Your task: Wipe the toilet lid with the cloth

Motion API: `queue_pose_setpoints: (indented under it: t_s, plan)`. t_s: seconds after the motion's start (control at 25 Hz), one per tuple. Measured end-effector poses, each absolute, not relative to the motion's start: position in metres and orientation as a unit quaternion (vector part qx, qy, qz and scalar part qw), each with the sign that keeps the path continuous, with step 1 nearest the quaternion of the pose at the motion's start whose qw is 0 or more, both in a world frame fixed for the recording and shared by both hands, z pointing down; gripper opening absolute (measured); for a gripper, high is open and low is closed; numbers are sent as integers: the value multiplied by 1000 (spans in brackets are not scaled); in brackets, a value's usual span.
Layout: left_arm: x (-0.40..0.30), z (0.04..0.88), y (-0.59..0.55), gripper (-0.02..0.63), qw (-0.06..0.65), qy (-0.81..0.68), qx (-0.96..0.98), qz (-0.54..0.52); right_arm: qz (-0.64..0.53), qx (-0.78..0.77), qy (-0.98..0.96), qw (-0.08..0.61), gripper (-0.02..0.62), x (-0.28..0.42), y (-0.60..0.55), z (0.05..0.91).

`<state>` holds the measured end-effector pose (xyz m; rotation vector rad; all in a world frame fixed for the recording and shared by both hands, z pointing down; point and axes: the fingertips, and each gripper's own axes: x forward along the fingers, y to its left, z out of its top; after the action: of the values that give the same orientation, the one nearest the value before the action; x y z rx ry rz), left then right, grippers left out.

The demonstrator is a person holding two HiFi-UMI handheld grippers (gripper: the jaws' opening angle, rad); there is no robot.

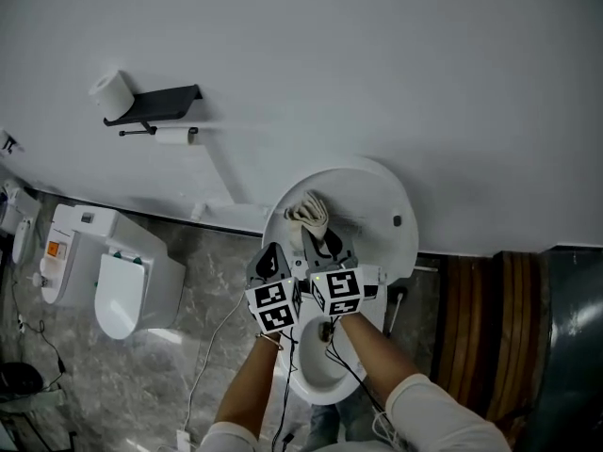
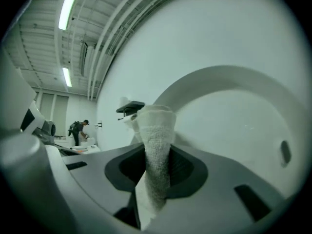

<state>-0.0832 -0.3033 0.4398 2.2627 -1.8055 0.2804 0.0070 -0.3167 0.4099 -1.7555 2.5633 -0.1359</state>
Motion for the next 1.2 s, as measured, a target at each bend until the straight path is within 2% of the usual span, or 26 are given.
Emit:
queue_pose_setpoints:
  t_s: [0.16,0.32,0.44,0.64,0.84,1.2]
  plan:
    - [-114,451,-299,12,128,-636,755,97,-28,-521,852,-48,95,-51,-327,434]
    - [-114,457,-294,12,135,-630,758,95,-36,-539,838,-78,95,-42,-342,454]
    - [-94,456,-292,12,139,-613,772,90,-38,-575,814,-74,95,-5,-343,454]
    - [-42,454,-283,12,122,-573,806,83,-60,-687,723,-43,95,112,-326,462]
    - [7,466,-277,12,139,-537,827,87,-62,-750,657,-35,95,186,-295,464]
    - [39,469,-281,12,158,-519,836,80,-50,-781,621,-48,95,216,-267,467]
